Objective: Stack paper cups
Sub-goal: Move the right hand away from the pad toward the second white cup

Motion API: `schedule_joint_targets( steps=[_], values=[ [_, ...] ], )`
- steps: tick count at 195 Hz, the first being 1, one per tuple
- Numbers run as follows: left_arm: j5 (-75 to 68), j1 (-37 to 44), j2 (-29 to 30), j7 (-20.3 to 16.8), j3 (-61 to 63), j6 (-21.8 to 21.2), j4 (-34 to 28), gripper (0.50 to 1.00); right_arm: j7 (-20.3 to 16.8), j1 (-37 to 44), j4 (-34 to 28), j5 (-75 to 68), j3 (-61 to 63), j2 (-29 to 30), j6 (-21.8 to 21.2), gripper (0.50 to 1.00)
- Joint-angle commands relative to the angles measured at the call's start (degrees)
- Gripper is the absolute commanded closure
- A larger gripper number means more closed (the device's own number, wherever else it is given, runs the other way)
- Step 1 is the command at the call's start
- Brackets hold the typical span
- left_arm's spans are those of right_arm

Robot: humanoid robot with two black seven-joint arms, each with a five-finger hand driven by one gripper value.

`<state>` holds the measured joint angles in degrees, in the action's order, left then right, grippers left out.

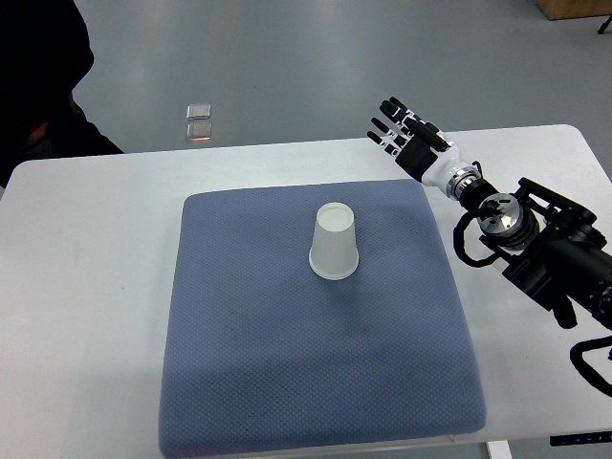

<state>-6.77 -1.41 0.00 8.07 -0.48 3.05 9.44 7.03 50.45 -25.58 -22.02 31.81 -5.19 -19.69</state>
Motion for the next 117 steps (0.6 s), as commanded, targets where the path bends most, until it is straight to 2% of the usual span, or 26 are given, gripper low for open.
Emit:
schedule_joint_targets(
  steps=[1, 71, 94, 117],
  values=[
    [0.01, 0.00, 0.00, 0.01, 0.04, 0.20, 0.14, 0.500, 0.00, 0.00, 0.00, 0.05, 0.00, 0.00, 0.00, 0.583],
    [0.01, 0.00, 0.00, 0.01, 0.04, 0.38, 0.58, 0.500, -0.09, 0.35, -0.35, 3.04, -0.09, -0.18, -0.17, 0.583],
    [0.01, 0.00, 0.00, 0.01, -0.04, 0.29, 0.58, 0.500, -0.09, 0.70, -3.60, 5.32, -0.26, -1.40, -0.96, 0.583],
    [0.01, 0.00, 0.00, 0.01, -0.04, 0.38, 0.84, 0.500, -0.18, 3.08, -3.95, 8.66, -0.88, -3.78, -0.97, 0.583]
  ],
)
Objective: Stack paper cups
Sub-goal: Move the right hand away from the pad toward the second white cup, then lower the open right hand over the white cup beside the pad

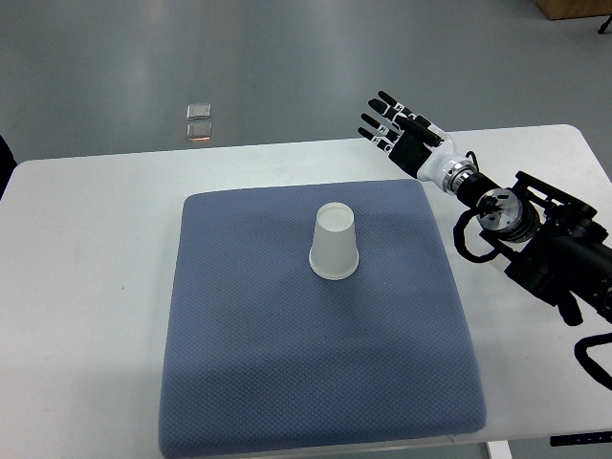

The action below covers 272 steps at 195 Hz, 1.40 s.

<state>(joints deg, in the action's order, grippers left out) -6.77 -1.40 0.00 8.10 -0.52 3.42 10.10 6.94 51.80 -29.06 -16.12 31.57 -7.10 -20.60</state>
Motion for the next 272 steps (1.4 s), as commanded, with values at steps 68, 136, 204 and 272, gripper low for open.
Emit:
schedule_joint_targets(
  steps=[68, 136, 204, 272],
  values=[
    [0.00, 0.00, 0.00, -0.01, -0.01, 0.01, 0.27, 0.500, -0.61, 17.46, -9.09, 4.96, -35.34, -16.46, -4.09, 0.583],
    [0.00, 0.09, 0.00, -0.10, 0.08, 0.10, 0.45, 0.500, -1.23, 43.21, -24.03, 19.37, -71.73, -20.94, -8.14, 0.583],
    [0.00, 0.09, 0.00, -0.45, 0.16, 0.10, 0.45, 0.500, -5.97, 73.01, -46.27, 29.30, -94.41, -16.19, -12.53, 0.583],
    [0.00, 0.09, 0.00, -0.45, 0.16, 0.10, 0.45, 0.500, -8.17, 85.31, -49.78, 30.53, -104.16, -15.23, -14.40, 0.574]
  ],
)
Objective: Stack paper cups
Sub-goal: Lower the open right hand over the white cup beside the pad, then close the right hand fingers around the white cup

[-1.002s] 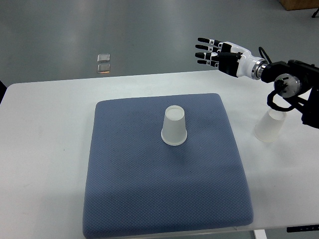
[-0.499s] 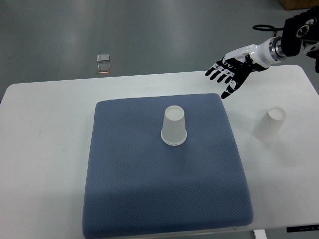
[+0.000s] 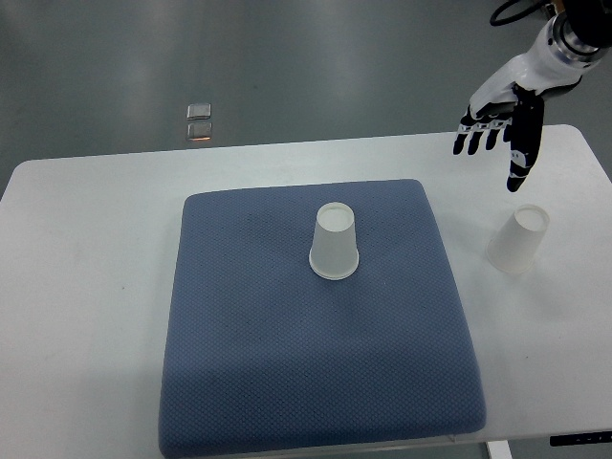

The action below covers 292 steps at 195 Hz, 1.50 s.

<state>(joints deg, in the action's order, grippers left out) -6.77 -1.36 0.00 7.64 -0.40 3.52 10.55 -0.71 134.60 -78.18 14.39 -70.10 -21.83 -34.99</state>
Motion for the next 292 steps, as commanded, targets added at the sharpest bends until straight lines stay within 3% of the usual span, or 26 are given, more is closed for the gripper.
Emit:
schedule_joint_targets(
  steps=[1, 40, 71, 112, 165, 238, 292],
  values=[
    [0.00, 0.04, 0.00, 0.01, 0.05, 0.00, 0.00, 0.500, -0.52, 2.51, -0.66, 0.02, -2.50, -0.49, -0.01, 0.574],
    [0.00, 0.04, 0.00, 0.10, 0.05, 0.00, 0.00, 0.500, -0.52, 4.62, -0.04, 0.02, -5.93, -1.28, -0.01, 0.576],
    [0.00, 0.04, 0.00, 0.10, 0.05, 0.00, 0.00, 0.500, -0.52, 1.63, 0.93, -0.06, -6.19, -0.93, -0.01, 0.576],
    [0.00, 0.04, 0.00, 0.10, -0.04, 0.00, 0.00, 0.500, -0.61, -7.24, 3.30, -0.24, -6.10, -0.41, 11.25, 0.579],
    [0.00, 0.04, 0.00, 0.10, -0.12, 0.00, -0.09, 0.500, -0.61, -18.32, 8.13, -0.33, -6.10, 0.30, 18.11, 0.579],
    [0.00, 0.13, 0.00, 0.10, -0.21, 0.00, -0.09, 0.500, -0.61, -33.35, 16.74, -0.68, -3.03, 0.39, 22.33, 0.579],
    [0.00, 0.57, 0.00, 0.10, -0.21, 0.00, -0.18, 0.500, -0.61, -38.98, 20.35, -0.68, -1.00, 0.47, 24.62, 0.579]
  ],
)
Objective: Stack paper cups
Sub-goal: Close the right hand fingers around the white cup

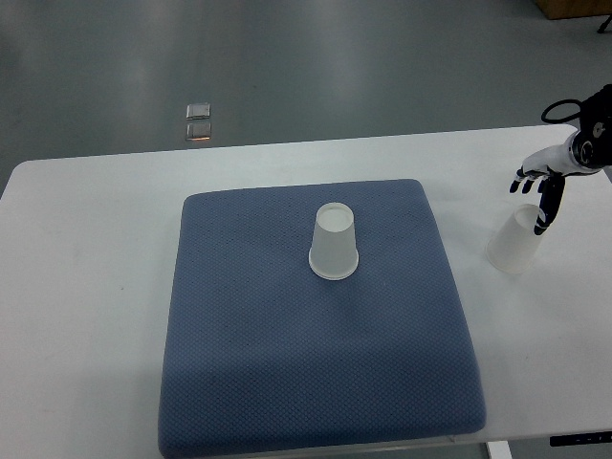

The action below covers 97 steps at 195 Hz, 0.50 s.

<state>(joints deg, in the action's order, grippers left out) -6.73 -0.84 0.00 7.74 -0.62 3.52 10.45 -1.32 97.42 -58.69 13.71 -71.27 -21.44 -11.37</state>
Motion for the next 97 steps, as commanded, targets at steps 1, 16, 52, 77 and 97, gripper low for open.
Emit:
schedule_joint_targets(
  steps=[1, 16, 52, 77, 97],
  values=[
    [-0.04, 0.05, 0.00, 0.00, 0.00, 0.00, -0.08, 0.500, 0.01, -1.79, 0.86, 0.00, 0.16, 0.08, 1.00, 0.579],
    [0.05, 0.13, 0.00, 0.00, 0.00, 0.00, 0.00, 0.500, 0.01, -2.85, 1.48, 0.00, 0.16, 0.08, 1.35, 0.581],
    [-0.04, 0.40, 0.00, 0.00, 0.00, 0.00, -0.08, 0.500, 0.09, -4.69, 1.92, 0.09, 1.31, 0.08, 1.88, 0.581],
    [0.05, 0.40, 0.00, 0.00, 0.00, 0.00, 0.00, 0.500, 0.09, -4.87, 2.00, 0.09, 1.31, 0.08, 2.05, 0.583],
    [0.05, 0.48, 0.00, 0.00, 0.00, 0.00, -0.08, 0.500, 0.09, -5.13, 2.00, 0.09, 1.31, 0.08, 2.49, 0.583]
  ],
)
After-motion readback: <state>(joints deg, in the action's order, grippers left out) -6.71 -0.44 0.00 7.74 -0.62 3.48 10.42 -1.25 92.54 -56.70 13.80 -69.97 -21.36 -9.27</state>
